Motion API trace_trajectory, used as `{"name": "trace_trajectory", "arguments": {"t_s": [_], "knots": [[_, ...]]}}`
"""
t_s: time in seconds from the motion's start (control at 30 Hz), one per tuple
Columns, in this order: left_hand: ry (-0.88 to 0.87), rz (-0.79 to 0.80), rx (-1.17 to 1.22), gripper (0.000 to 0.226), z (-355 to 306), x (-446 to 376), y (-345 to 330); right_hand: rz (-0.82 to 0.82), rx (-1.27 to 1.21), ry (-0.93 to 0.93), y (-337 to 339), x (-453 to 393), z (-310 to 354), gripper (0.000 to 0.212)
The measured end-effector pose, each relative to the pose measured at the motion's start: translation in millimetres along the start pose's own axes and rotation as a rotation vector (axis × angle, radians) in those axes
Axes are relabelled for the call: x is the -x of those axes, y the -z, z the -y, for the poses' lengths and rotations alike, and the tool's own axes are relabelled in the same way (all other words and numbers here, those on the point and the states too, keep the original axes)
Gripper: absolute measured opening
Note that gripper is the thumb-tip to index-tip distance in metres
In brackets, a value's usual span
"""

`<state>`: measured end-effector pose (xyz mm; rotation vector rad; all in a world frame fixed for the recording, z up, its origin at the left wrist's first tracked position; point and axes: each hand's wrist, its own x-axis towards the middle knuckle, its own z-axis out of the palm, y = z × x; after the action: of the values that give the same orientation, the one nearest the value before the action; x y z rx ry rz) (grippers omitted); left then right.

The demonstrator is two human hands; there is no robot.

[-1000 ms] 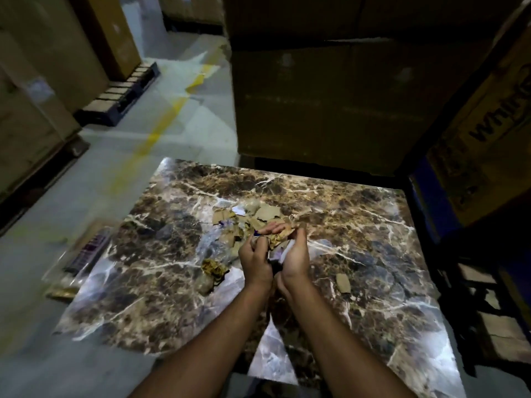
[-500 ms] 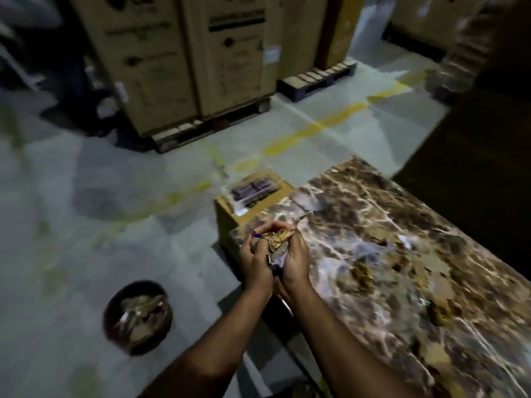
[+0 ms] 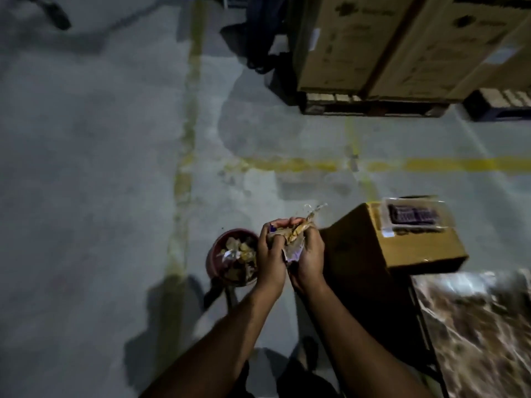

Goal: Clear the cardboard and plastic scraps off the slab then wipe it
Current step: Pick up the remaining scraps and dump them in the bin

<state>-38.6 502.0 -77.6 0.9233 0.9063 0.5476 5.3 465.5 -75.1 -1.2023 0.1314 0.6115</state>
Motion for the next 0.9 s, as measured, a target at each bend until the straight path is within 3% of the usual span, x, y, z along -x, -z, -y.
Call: {"name": "trace_trajectory", "arguments": {"t_s": [0.07, 0.2, 0.27, 0.37, 0.47, 0.57, 0.67, 0.9], "knots": [[0.027, -0.051, 0.037, 0.032, 0.9, -11.7, 11.5, 0.025, 0.094, 0.002, -11.7, -10.3, -12.4, 0.026], [0.075, -0.279, 0.041, 0.077, 43.0, -76.5, 45.3, 0.133, 0.369, 0.037, -28.9, -65.3, -70.7, 0.026], [0.074, -0.366, -0.04, 0.077, 68.3, -110.6, 61.4, 0.176, 0.414, -0.002, -28.4, -98.0, -105.4, 0.027], [0.004, -0.46, -0.147, 0.06, 109.6, -155.3, 84.1, 0.24, 0.504, -0.041, -22.2, -146.9, -168.7, 0.03], [0.049, -0.507, -0.395, 0.056, 158.1, -193.4, 111.3, 0.308, 0.577, -0.111, -6.8, -191.7, -226.9, 0.032], [0.102, -0.473, -0.598, 0.054, 220.1, -232.8, 148.7, 0.397, 0.639, -0.224, 15.2, -230.5, -273.6, 0.029], [0.001, -0.412, -0.703, 0.038, 278.3, -265.8, 179.6, 0.569, 0.894, -0.221, 43.5, -268.3, -321.3, 0.03], [-0.059, -0.157, -1.124, 0.077, 351.3, -295.4, 232.7, 0.674, 1.076, -0.241, 81.6, -309.7, -379.9, 0.059]]}}
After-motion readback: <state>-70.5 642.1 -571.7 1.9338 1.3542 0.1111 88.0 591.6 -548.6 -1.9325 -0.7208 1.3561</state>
